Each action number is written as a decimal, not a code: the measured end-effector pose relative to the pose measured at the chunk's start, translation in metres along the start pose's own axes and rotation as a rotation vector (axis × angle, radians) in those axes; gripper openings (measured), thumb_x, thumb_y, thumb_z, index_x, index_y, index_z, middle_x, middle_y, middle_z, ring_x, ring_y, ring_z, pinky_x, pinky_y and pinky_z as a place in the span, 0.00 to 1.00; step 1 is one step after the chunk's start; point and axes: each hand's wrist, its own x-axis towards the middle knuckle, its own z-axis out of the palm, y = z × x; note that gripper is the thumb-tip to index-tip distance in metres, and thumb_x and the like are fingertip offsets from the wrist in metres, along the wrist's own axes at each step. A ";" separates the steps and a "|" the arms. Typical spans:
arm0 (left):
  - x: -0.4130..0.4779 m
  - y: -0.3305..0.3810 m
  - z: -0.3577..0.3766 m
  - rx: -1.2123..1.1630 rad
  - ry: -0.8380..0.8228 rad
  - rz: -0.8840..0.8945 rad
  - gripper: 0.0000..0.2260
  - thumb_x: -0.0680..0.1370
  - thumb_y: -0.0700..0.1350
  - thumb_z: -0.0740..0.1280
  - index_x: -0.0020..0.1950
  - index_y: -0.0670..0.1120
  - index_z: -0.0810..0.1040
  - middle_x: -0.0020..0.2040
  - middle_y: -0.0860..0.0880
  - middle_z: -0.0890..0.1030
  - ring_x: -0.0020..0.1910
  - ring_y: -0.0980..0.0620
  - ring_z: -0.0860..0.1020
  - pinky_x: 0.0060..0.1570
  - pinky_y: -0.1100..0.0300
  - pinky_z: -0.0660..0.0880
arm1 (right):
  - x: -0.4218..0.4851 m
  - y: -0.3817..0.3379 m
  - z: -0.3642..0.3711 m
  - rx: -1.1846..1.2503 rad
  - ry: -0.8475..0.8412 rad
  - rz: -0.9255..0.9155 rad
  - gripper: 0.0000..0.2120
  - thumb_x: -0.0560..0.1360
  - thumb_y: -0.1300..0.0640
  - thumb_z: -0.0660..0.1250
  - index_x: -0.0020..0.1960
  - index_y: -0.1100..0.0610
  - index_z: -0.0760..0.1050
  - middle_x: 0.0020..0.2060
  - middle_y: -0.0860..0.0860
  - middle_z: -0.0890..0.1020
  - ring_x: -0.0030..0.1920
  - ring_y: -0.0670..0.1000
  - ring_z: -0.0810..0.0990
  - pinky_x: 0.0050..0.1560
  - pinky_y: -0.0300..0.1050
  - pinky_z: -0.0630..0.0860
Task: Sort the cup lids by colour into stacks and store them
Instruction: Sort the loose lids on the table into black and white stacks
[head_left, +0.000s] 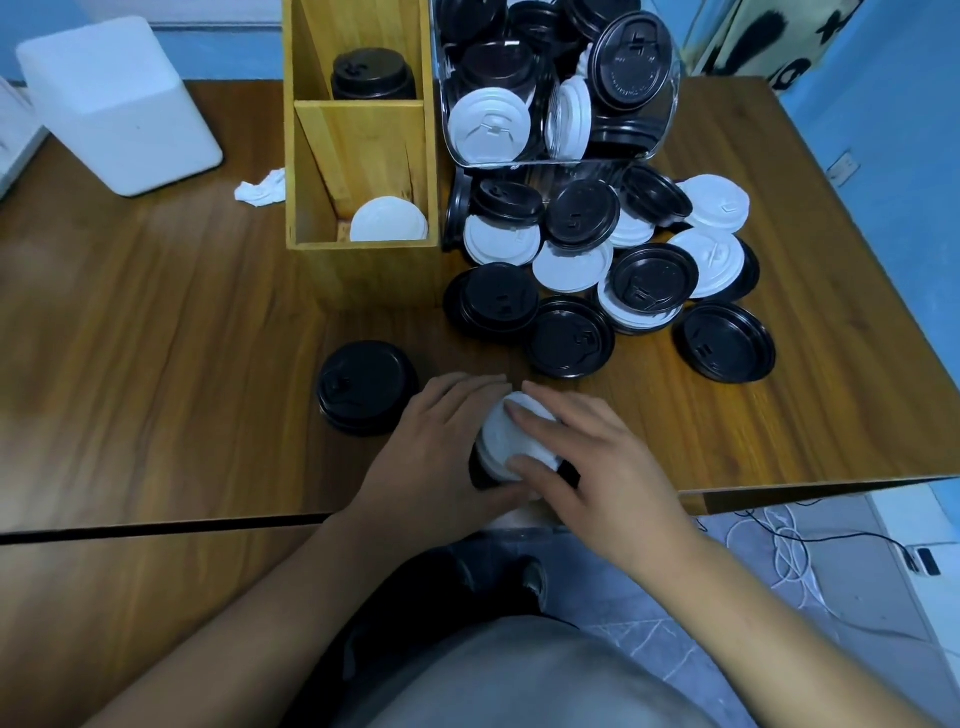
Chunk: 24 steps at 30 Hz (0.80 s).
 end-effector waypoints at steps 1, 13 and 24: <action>0.000 0.000 0.001 0.008 0.003 0.002 0.37 0.72 0.67 0.72 0.71 0.42 0.74 0.69 0.50 0.76 0.69 0.49 0.71 0.70 0.48 0.67 | -0.002 0.001 0.002 -0.009 0.021 0.002 0.22 0.79 0.42 0.65 0.70 0.50 0.77 0.72 0.46 0.74 0.68 0.51 0.74 0.65 0.51 0.74; 0.002 0.005 -0.004 0.053 0.000 -0.085 0.39 0.72 0.67 0.72 0.74 0.44 0.70 0.70 0.50 0.71 0.72 0.50 0.66 0.73 0.54 0.65 | 0.026 0.035 -0.041 -0.214 0.182 -0.006 0.12 0.80 0.56 0.69 0.63 0.55 0.81 0.63 0.49 0.78 0.60 0.55 0.76 0.59 0.47 0.75; 0.000 0.008 -0.006 0.002 0.022 -0.133 0.38 0.72 0.63 0.72 0.75 0.44 0.68 0.68 0.51 0.73 0.70 0.52 0.68 0.69 0.58 0.66 | 0.025 0.036 -0.080 0.248 0.087 0.261 0.07 0.81 0.51 0.66 0.49 0.54 0.76 0.36 0.53 0.75 0.39 0.51 0.73 0.45 0.48 0.70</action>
